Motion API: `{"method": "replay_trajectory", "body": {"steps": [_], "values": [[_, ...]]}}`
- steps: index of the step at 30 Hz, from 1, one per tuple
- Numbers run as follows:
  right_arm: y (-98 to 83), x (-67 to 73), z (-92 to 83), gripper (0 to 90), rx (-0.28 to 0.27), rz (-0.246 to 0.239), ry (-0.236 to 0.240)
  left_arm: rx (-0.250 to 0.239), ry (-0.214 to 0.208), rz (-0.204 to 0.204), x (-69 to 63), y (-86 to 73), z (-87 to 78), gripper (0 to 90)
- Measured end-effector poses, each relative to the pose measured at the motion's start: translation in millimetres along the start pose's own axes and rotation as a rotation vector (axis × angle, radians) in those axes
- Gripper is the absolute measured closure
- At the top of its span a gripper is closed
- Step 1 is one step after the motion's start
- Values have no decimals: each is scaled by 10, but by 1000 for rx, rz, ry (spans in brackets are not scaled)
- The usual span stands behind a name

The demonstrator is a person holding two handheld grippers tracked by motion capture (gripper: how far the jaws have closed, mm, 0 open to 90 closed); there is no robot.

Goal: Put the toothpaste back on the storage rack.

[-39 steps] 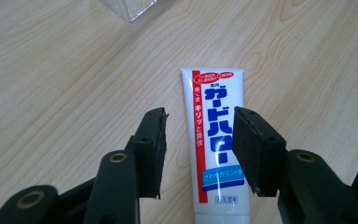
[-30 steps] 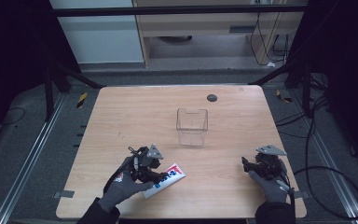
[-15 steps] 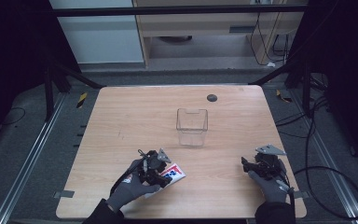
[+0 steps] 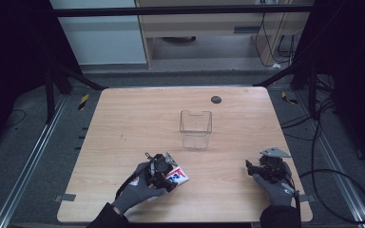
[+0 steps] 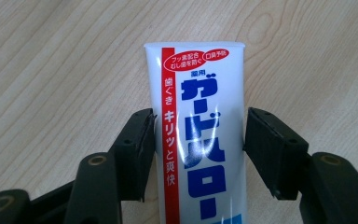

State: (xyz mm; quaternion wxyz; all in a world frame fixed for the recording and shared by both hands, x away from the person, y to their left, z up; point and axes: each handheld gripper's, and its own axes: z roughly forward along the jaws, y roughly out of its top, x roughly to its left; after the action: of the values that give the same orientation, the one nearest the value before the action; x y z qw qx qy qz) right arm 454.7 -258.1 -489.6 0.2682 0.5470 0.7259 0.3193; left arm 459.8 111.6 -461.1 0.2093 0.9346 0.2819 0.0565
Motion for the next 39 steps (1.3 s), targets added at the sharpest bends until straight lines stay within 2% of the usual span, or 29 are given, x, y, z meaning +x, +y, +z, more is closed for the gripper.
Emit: {"method": "replay_trajectory", "body": {"steps": [11,24,28,36,39], "values": [[-1,-2,7,246,5,-3,2,22,-11,-5,21,7,87,381],[7,7,0,247,0,-4,1,55,26,9,-29,38,143,386],[7,-4,1,247,-2,-6,-3,53,22,0,-30,35,123,429],[4,-8,-3,248,-1,-7,-2,41,9,-11,-27,29,16,637],[3,-6,-3,248,1,-4,-2,42,-1,-18,-4,11,-18,676]]}}
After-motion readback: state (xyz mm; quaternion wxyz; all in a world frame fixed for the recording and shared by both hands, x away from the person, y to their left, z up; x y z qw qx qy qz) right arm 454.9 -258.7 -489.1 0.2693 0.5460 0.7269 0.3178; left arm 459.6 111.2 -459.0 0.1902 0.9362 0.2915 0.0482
